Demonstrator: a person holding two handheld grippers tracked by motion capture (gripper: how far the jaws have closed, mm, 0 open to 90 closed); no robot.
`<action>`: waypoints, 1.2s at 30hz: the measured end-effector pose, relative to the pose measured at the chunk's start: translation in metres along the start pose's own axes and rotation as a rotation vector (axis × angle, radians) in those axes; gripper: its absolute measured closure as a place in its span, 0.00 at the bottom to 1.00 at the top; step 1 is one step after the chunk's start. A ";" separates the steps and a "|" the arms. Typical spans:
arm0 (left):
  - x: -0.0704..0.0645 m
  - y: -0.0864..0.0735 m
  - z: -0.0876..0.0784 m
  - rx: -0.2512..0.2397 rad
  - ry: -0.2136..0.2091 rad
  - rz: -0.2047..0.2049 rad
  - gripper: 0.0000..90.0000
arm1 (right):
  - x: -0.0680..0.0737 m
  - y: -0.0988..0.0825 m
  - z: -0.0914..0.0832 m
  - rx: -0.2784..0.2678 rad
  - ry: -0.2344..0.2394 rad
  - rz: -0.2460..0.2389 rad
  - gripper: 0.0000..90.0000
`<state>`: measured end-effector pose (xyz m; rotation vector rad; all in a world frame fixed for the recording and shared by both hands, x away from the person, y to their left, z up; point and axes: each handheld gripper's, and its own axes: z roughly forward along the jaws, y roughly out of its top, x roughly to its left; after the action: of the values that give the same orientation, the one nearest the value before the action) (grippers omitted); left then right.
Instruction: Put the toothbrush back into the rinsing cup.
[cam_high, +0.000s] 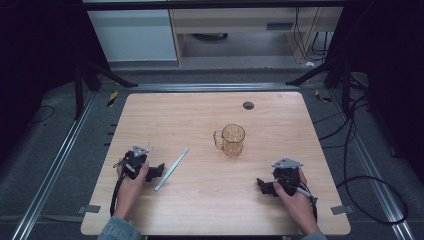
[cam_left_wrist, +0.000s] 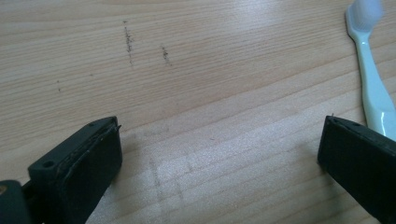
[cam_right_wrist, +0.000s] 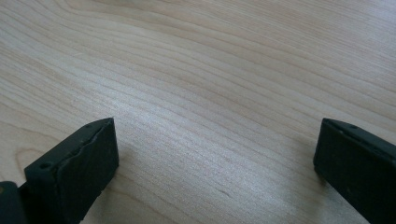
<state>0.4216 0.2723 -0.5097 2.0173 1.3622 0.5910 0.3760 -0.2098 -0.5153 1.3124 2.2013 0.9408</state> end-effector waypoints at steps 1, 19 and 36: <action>0.000 0.000 0.000 0.000 -0.005 0.005 0.00 | 0.000 0.000 0.000 0.000 0.000 0.000 0.00; -0.008 0.021 -0.046 -0.085 -0.121 0.033 0.04 | -0.001 0.000 0.000 -0.002 -0.002 -0.011 0.00; -0.073 0.065 -0.063 0.119 -0.155 0.307 0.08 | 0.000 0.000 0.000 0.000 0.001 -0.002 0.00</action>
<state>0.3956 0.2026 -0.4207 2.3386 1.0255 0.4816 0.3760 -0.2098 -0.5153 1.3106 2.2031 0.9406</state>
